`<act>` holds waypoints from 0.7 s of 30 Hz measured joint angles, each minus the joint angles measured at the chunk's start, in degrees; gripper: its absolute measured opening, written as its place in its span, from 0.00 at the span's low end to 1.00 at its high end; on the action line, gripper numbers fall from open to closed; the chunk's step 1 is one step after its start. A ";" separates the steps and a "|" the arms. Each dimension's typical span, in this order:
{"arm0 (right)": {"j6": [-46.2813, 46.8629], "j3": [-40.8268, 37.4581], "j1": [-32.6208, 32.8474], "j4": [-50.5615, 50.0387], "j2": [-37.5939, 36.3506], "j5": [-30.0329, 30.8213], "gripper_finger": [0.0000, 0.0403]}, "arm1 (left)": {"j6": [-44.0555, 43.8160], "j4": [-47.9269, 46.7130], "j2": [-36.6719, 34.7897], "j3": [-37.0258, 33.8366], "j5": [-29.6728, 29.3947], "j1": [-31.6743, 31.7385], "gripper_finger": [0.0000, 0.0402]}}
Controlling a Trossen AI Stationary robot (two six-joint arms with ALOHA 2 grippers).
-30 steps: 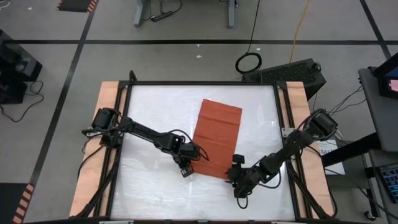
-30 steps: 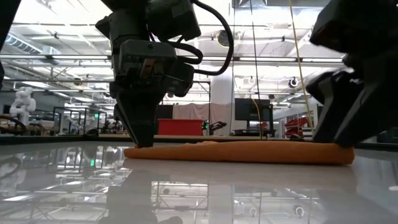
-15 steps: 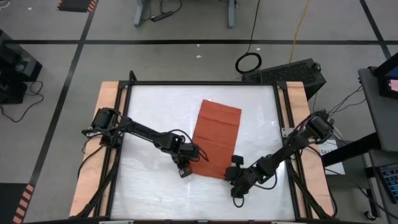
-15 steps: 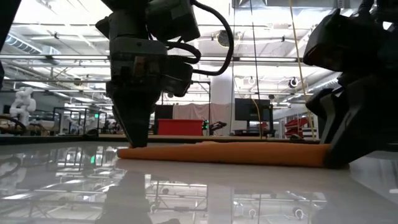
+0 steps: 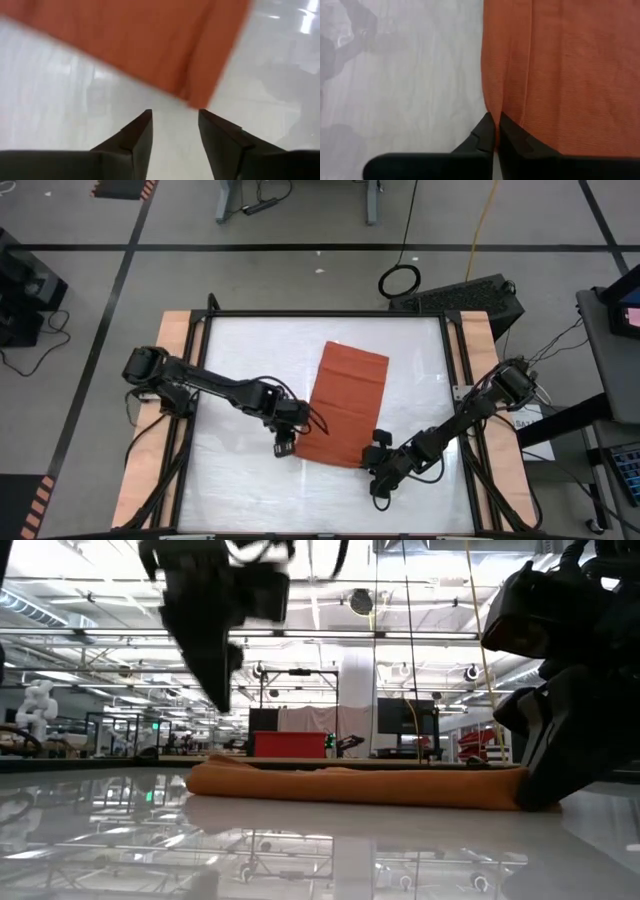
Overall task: Roll towel into tight, uniform cylinder
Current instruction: Roll the kitchen towel
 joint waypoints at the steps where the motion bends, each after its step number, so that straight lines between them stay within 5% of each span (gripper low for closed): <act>1: 0.12 -0.02 -0.02 -0.02 0.02 -0.04 0.01 | 1.62 1.42 -0.63 0.00 0.16 -0.70 0.42; 5: 0.19 -0.04 -0.09 -0.02 0.04 -0.32 0.01 | 10.09 8.92 -1.30 0.08 -0.59 -5.11 0.44; 11: 0.69 -0.07 -0.07 0.00 0.07 -0.77 0.00 | 21.43 14.07 2.08 -0.28 -9.10 -10.53 0.44; 21: 1.70 -0.09 -0.33 0.09 0.11 -1.18 0.00 | 22.95 13.88 9.36 -0.35 -10.68 -11.30 0.44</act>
